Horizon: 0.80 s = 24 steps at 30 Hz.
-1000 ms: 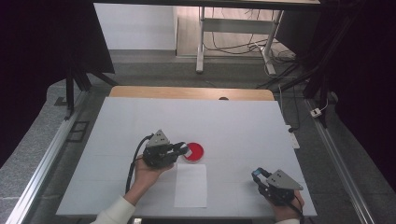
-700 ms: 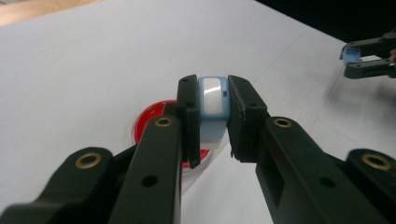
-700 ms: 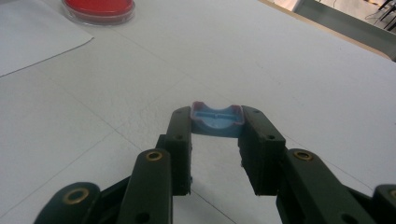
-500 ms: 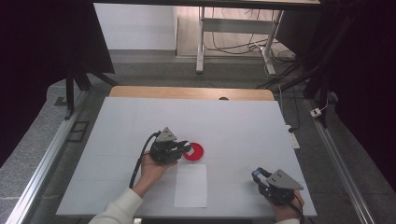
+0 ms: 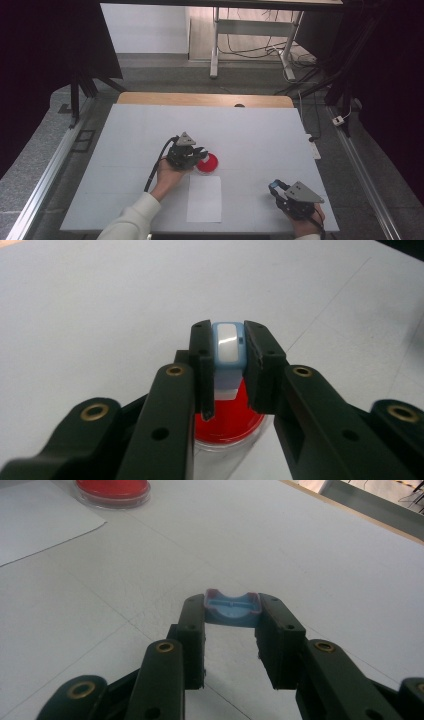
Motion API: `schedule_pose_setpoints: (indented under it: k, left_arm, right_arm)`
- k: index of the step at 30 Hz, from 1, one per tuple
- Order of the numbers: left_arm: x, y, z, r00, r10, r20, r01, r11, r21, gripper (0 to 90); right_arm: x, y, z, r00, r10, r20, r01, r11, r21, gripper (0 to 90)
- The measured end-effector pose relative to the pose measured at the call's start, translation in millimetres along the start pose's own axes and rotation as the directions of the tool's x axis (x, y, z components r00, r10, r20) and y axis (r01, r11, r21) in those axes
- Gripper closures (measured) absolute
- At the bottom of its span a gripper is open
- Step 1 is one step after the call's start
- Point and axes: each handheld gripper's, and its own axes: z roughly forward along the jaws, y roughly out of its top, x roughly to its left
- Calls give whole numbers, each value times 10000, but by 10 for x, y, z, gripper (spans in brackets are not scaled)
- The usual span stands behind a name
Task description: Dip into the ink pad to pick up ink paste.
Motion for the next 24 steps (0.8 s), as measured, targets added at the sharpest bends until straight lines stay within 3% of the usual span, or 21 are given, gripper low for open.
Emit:
schedule_pose_setpoints:
  k: [14,24]
  left_arm:
    - [-16,2,86,9997,223,-54,-219,9983,535,753]
    - [-41,8,118,9994,341,-35,-338,9973,654,753]
  right_arm:
    - [2,-2,9,10000,6,-29,-6,10000,5,650]
    - [1,-2,10,10000,-2,-31,2,10000,16,650]
